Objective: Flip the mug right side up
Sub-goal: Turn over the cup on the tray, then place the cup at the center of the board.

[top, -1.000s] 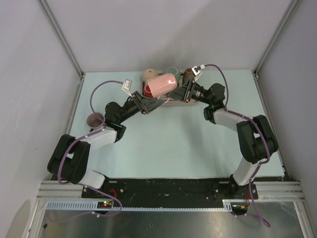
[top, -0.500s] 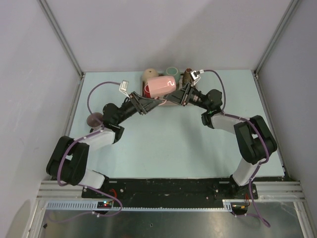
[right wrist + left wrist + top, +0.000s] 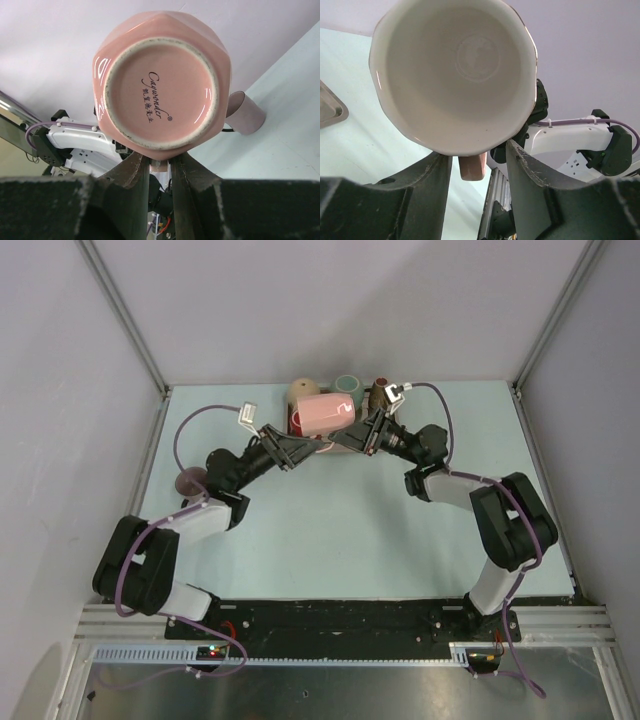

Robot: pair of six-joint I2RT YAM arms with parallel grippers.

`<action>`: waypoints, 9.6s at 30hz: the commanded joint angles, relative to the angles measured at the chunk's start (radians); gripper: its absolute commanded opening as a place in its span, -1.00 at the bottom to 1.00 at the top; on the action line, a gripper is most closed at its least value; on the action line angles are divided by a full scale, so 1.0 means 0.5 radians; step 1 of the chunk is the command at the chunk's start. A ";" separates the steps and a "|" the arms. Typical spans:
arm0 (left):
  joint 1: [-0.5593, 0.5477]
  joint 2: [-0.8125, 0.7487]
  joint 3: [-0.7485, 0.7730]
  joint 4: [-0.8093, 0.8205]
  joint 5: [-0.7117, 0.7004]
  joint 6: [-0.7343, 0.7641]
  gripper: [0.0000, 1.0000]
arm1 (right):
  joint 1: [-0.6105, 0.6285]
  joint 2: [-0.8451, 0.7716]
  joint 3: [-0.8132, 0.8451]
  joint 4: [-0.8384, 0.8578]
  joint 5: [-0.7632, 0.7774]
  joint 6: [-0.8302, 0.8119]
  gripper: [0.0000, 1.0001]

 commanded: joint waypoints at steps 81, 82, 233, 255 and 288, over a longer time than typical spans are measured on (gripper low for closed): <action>0.331 -0.414 -0.073 -0.230 -0.248 0.508 -1.00 | 0.005 0.032 0.044 -0.181 -0.237 -0.463 0.85; 0.346 -0.429 -0.071 -0.263 -0.248 0.541 -1.00 | -0.004 0.017 0.044 -0.215 -0.237 -0.490 0.87; 0.576 -0.582 0.058 -2.501 -0.886 2.283 -0.99 | -0.703 -0.651 0.256 -2.393 -0.051 -2.062 0.99; 0.576 -0.601 0.020 -2.536 -0.803 2.319 -0.69 | -0.710 -0.650 0.255 -2.391 -0.053 -2.051 0.99; 0.575 -0.691 0.019 -2.626 -0.813 2.360 -0.21 | -0.722 -0.662 0.256 -2.390 -0.057 -2.038 0.99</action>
